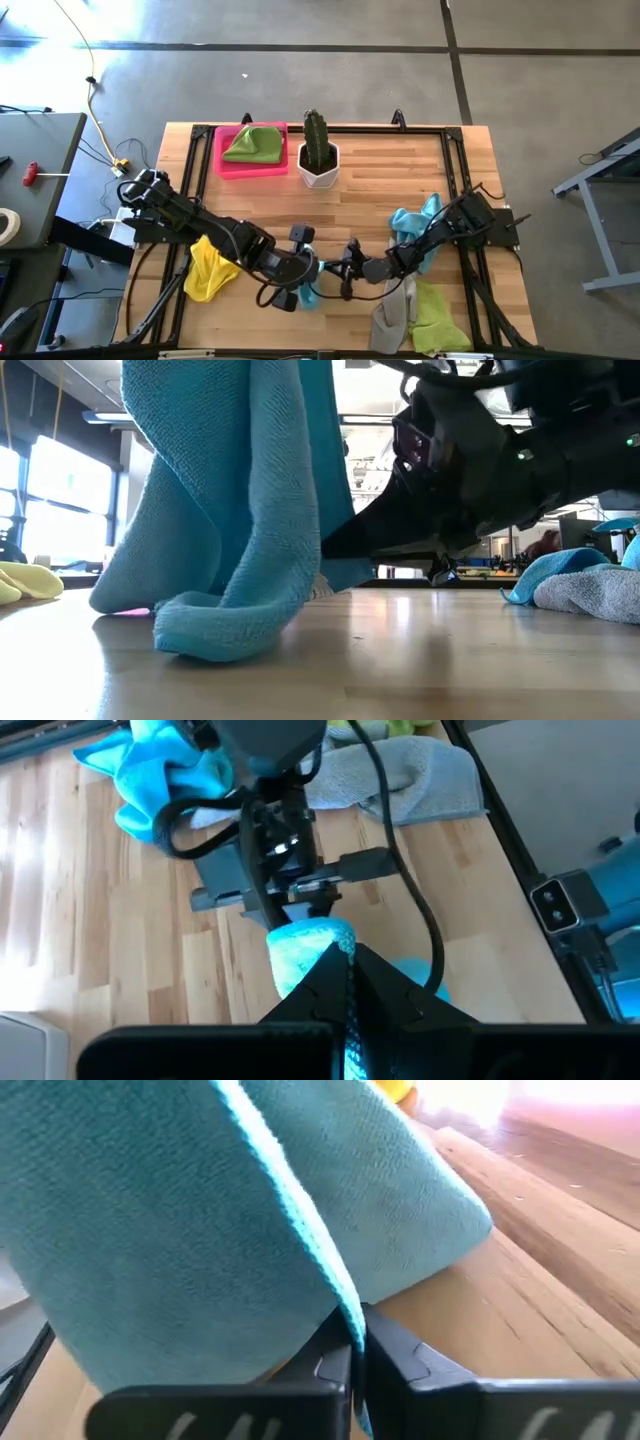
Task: Fold microfiber towels
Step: Fold the left blue microfiber towel
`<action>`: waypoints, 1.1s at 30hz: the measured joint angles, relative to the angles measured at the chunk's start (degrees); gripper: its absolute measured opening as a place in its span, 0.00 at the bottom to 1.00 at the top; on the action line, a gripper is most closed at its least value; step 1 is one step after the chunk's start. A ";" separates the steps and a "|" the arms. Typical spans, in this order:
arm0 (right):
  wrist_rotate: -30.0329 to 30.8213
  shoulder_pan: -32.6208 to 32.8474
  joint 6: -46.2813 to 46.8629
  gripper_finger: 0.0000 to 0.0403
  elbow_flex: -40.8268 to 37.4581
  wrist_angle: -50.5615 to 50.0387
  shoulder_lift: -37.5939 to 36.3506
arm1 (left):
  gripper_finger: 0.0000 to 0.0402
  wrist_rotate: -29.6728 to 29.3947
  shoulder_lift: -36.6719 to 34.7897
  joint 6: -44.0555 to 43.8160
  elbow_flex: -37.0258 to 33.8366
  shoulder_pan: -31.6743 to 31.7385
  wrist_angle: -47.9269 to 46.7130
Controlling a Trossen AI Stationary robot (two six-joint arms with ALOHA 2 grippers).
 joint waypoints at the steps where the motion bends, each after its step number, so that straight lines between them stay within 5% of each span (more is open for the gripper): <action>1: -0.34 0.40 -0.09 0.01 0.00 0.04 0.00 | 0.00 0.02 0.00 -0.32 -0.01 0.00 0.01; 8: -2.72 3.26 2.21 0.00 0.00 -3.13 -2.13 | 0.00 0.70 0.00 -4.10 0.00 -0.02 -0.01; 16: -3.03 5.44 9.43 0.00 0.00 -22.66 -11.64 | 0.16 2.13 3.31 -5.87 -3.46 -0.03 0.78; 24: -12.12 5.45 19.17 0.00 -0.02 -35.38 -14.66 | 0.35 -4.91 10.46 -5.87 -3.53 0.37 1.33; 33: -10.97 8.09 24.77 0.00 0.35 -56.66 -25.29 | 0.36 -1.92 11.67 -10.35 -3.53 -1.25 1.36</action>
